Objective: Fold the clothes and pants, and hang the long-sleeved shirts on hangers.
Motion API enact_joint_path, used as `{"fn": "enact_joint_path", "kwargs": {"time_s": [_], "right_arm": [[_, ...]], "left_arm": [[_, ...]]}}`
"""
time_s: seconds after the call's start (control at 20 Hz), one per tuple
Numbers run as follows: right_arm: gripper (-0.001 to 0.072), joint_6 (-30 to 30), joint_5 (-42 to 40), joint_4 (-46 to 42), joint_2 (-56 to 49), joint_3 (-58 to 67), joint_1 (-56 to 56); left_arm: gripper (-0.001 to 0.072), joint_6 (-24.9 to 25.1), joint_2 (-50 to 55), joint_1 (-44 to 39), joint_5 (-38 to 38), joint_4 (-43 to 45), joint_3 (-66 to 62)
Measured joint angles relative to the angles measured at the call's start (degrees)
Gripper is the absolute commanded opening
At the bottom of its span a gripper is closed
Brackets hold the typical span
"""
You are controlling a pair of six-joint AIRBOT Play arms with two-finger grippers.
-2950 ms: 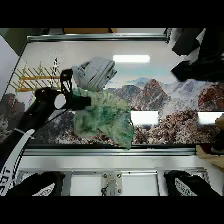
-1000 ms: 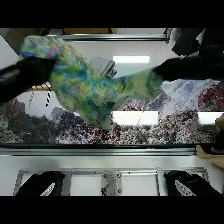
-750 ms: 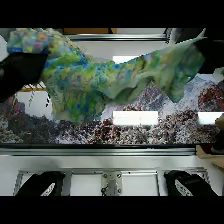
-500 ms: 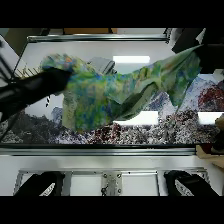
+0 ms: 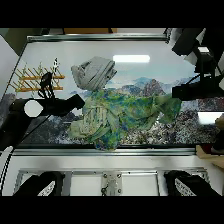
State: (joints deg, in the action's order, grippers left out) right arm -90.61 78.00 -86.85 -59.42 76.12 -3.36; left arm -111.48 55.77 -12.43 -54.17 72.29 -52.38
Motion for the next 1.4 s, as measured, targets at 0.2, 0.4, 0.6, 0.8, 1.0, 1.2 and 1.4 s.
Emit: {"fn": "enact_joint_path", "kwargs": {"time_s": [0.2,0.4,0.6,0.8,1.0,1.2,1.4], "right_arm": [[0.0007,0.13,-0.81,-0.17,-0.09,-2.51,1.62],[0.0008,0.15,-1.25,0.07,-0.11,-3.21,2.08],[0.0008,0.15,-1.44,0.52,-0.11,-3.39,2.16],[0.0008,0.15,-1.44,0.68,-0.11,-3.41,2.19],[0.0007,0.17,-1.51,0.68,-0.28,-3.41,2.19],[0.0007,0.87,-3.19,0.33,-0.35,-1.33,3.02],[0.0007,1.84,-4.11,-0.22,-0.20,11.04,5.44]], "left_arm": [[0.0707,2.56,4.85,2.89,1.36,-0.33,3.78],[0.0706,4.79,14.03,3.63,5.11,-0.42,2.54],[0.0706,7.50,24.22,3.39,6.01,-0.59,-4.09],[0.0678,11.98,33.16,3.26,5.40,-5.40,-10.88],[0.0015,15.69,38.86,3.37,4.24,-10.75,-16.02],[0.0015,17.33,37.64,5.73,1.92,-12.41,-22.03],[0.0015,19.58,26.80,9.86,-0.61,-13.00,-33.55]]}}
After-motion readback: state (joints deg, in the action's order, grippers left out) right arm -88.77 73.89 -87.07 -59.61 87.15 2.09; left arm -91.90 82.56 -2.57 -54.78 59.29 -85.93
